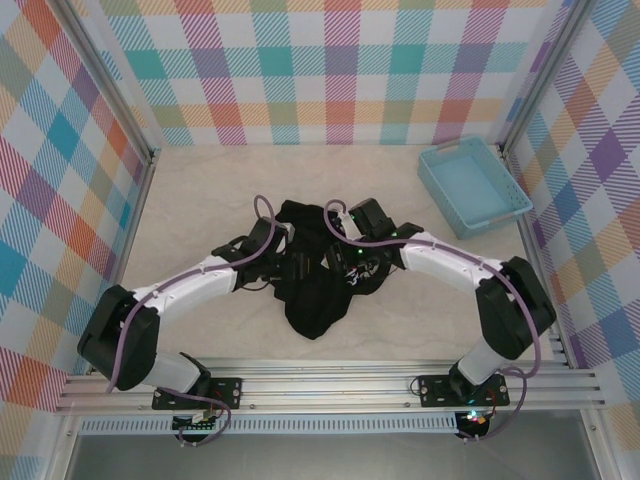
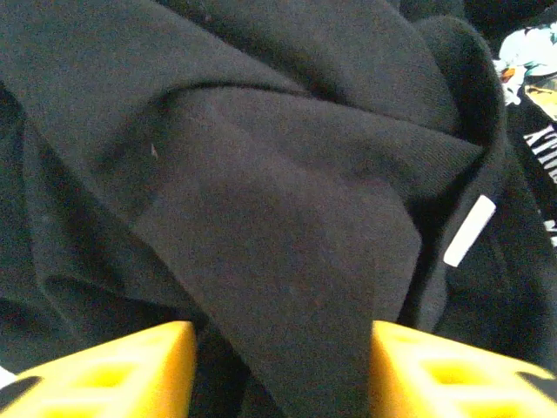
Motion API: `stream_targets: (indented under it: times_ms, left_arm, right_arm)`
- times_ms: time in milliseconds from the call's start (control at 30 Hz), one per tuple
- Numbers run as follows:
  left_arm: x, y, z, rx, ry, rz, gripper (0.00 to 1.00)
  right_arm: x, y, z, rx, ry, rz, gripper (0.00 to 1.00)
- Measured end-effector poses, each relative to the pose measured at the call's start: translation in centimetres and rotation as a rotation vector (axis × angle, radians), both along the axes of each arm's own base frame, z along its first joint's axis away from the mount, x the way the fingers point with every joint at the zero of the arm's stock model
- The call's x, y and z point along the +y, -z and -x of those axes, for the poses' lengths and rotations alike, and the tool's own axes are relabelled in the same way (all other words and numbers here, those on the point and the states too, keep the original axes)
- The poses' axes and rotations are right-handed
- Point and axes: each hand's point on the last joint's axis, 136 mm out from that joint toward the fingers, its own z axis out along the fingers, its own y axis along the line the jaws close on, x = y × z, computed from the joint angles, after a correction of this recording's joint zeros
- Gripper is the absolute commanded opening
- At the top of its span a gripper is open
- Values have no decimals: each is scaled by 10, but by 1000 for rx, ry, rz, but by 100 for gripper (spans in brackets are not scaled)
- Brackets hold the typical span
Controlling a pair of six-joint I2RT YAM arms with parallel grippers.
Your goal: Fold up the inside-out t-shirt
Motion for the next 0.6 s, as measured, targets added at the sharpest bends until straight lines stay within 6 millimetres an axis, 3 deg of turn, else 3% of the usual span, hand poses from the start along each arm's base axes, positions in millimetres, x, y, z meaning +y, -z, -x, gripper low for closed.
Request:
stream_targets:
  times_ms: [200, 300, 533, 600]
  left_arm:
    - [1, -9, -8, -52, -9, -1, 2]
    - [4, -31, -8, -113, -9, 19, 0]
    - [20, -97, -4, -307, -38, 68, 0]
    - [27, -109, -5, -349, -58, 65, 0]
  right_arm:
    - [6, 17, -25, 21, 53, 10, 46]
    - [13, 21, -28, 35, 49, -15, 40]
    - [25, 7, -45, 7, 64, -79, 0]
    - [23, 3, -49, -4, 73, -91, 0]
